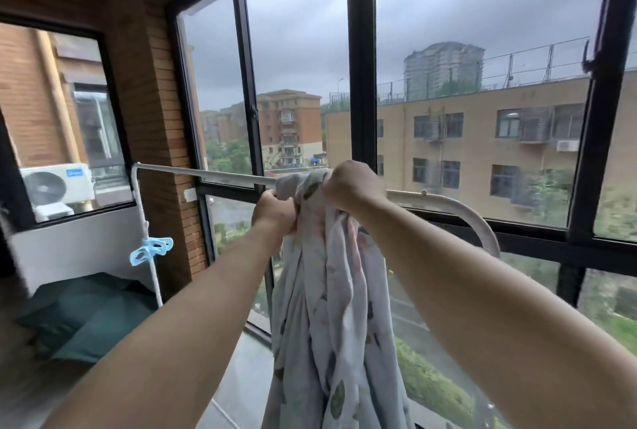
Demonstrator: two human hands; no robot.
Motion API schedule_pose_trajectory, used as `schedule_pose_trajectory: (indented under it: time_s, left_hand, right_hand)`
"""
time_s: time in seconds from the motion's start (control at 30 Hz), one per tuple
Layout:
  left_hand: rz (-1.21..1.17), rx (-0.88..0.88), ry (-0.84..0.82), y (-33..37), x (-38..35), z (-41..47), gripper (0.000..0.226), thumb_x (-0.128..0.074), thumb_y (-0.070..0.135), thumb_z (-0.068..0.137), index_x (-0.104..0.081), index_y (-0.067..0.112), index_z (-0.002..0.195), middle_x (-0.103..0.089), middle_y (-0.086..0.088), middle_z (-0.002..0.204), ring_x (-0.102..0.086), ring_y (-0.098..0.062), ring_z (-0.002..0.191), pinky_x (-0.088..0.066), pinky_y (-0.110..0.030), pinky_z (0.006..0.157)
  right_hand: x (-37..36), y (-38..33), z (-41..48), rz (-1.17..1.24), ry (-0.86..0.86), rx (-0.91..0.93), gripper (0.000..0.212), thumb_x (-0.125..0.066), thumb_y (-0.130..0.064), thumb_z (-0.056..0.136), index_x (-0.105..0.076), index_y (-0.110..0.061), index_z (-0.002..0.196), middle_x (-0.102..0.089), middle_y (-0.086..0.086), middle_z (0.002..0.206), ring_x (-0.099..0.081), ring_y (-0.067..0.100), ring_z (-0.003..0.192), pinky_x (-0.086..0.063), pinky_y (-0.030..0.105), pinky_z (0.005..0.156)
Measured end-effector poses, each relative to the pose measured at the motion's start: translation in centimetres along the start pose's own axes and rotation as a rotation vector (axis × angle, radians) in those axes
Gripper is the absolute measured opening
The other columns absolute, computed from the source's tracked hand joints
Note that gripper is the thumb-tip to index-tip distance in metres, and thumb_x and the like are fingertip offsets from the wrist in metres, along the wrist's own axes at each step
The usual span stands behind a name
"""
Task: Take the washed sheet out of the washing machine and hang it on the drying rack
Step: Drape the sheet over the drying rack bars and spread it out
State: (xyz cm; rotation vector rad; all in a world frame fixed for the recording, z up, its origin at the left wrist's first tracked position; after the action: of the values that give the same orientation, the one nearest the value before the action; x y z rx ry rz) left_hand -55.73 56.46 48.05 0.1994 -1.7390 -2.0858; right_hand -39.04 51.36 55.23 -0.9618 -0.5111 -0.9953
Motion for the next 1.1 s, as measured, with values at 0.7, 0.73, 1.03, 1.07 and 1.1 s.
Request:
schedule_pose_trajectory:
  time_s: [0.7, 0.73, 1.03, 1.07, 1.1]
  left_hand:
    - [-0.157, 0.065, -0.190, 0.1, 0.6, 4.0, 0.041, -0.046, 0.043, 0.101, -0.066, 0.009, 0.112, -0.065, -0.008, 0.101, -0.059, -0.025, 0.088, -0.046, -0.033, 0.076]
    - [-0.110, 0.011, -0.151, 0.4, 0.5, 4.2, 0.041, -0.045, 0.041, 0.102, -0.066, 0.008, 0.111, -0.065, -0.009, 0.098, -0.058, -0.025, 0.087, -0.045, -0.032, 0.075]
    - [0.164, -0.253, 0.115, 3.0, 1.7, 7.8, 0.041, -0.040, 0.029, 0.106, -0.063, -0.002, 0.118, -0.064, -0.023, 0.121, -0.057, -0.038, 0.112, -0.042, -0.035, 0.089]
    - [0.166, -0.247, 0.113, 2.8, 2.2, 8.9, 0.042, -0.040, 0.029, 0.105, -0.063, -0.004, 0.118, -0.063, -0.025, 0.121, -0.057, -0.039, 0.114, -0.042, -0.035, 0.090]
    - [0.173, -0.252, 0.106, 2.8, 2.6, 9.9, 0.042, -0.040, 0.029, 0.105, -0.063, -0.005, 0.118, -0.063, -0.027, 0.122, -0.056, -0.040, 0.115, -0.042, -0.036, 0.091]
  right_hand:
    - [-2.6, 0.9, 1.0, -0.070, 0.123, -0.160, 0.054, -0.024, -0.044, 0.100, -0.069, -0.013, 0.100, -0.061, 0.010, 0.109, -0.055, 0.027, 0.102, -0.027, 0.042, 0.102]
    - [-2.6, 1.0, 1.0, -0.067, 0.146, -0.164, 0.053, -0.024, -0.039, 0.100, -0.069, -0.012, 0.099, -0.061, 0.011, 0.109, -0.055, 0.027, 0.101, -0.027, 0.041, 0.101]
    - [-2.6, 1.3, 0.9, -0.119, 0.300, -0.238, 0.040, -0.030, -0.023, 0.095, -0.055, -0.020, 0.064, -0.056, 0.004, 0.088, -0.052, 0.024, 0.084, -0.023, 0.036, 0.085]
    - [-2.6, 1.1, 1.0, -0.131, 0.304, -0.257, 0.037, -0.032, -0.021, 0.094, -0.050, -0.020, 0.061, -0.054, 0.004, 0.086, -0.050, 0.024, 0.083, -0.024, 0.036, 0.083]
    - [-2.6, 0.9, 1.1, -0.143, 0.299, -0.271, 0.035, -0.034, -0.019, 0.093, -0.049, -0.019, 0.061, -0.052, 0.004, 0.084, -0.047, 0.024, 0.083, -0.024, 0.036, 0.081]
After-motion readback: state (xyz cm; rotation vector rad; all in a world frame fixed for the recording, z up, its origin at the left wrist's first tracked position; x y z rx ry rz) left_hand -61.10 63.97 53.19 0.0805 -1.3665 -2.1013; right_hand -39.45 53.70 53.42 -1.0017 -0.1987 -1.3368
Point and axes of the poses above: each hand's wrist, its own z-axis towards the middle knuckle, its own x-axis out of the back of the hand, y = z × x, the point moved 3 cm from there along z, towards the middle knuckle
